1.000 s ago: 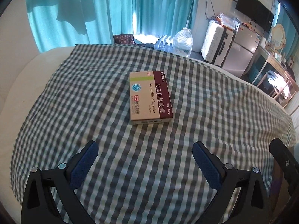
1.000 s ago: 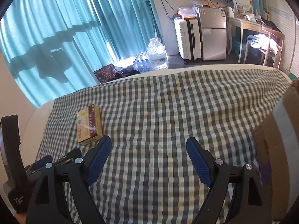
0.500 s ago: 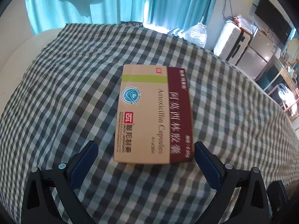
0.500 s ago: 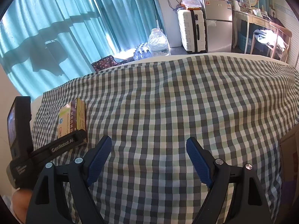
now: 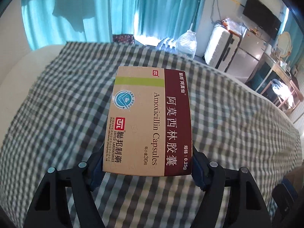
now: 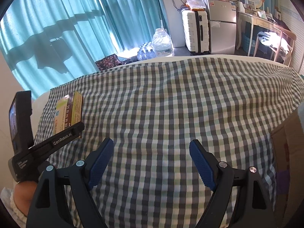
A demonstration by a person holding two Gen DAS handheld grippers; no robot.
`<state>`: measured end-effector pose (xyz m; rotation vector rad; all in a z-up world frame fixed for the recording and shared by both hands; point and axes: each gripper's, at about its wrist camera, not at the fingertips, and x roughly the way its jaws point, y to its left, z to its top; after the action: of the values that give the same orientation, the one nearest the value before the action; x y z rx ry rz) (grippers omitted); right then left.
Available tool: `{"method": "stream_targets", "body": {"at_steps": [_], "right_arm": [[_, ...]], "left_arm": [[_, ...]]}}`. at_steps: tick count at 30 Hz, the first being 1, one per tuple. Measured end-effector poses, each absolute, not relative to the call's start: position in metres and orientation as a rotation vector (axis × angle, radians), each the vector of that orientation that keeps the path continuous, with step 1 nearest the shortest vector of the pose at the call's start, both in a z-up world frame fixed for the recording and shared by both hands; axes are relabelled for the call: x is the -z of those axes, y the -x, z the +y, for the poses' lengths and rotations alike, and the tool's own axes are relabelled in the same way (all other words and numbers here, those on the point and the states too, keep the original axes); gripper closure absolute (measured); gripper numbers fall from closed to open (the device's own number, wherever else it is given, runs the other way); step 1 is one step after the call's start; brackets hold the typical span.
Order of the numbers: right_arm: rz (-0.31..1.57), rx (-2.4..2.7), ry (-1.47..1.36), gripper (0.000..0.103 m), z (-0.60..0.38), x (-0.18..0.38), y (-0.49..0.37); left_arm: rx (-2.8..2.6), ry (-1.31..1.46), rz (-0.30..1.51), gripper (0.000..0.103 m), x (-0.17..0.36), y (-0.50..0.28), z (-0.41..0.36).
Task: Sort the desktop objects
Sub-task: 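Grasp the Amoxicillin Capsules box with the left tool, then carry the Amoxicillin box with left tool and release it into box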
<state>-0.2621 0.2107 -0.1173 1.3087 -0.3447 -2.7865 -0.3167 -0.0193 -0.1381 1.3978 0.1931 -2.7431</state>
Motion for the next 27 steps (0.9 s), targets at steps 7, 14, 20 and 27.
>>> {"method": "stream_targets", "body": {"at_steps": [7, 14, 20, 27], "right_arm": [[-0.323, 2.838, -1.182, 0.021, 0.206, 0.044, 0.218], [-0.36, 2.904, -0.997, 0.021, 0.203, -0.034, 0.154], [-0.353, 2.987, -0.891, 0.021, 0.218, -0.083, 0.091], [-0.34, 3.086, -0.925, 0.021, 0.27, -0.098, 0.035]], "left_arm": [[2.865, -1.284, 0.138, 0.028, 0.053, 0.246, -0.009], [2.987, -1.136, 0.076, 0.028, -0.034, 0.184, 0.017], [3.087, -1.03, 0.061, 0.028, -0.09, 0.12, 0.043], [3.184, -1.064, 0.023, 0.027, -0.096, 0.064, 0.098]]}}
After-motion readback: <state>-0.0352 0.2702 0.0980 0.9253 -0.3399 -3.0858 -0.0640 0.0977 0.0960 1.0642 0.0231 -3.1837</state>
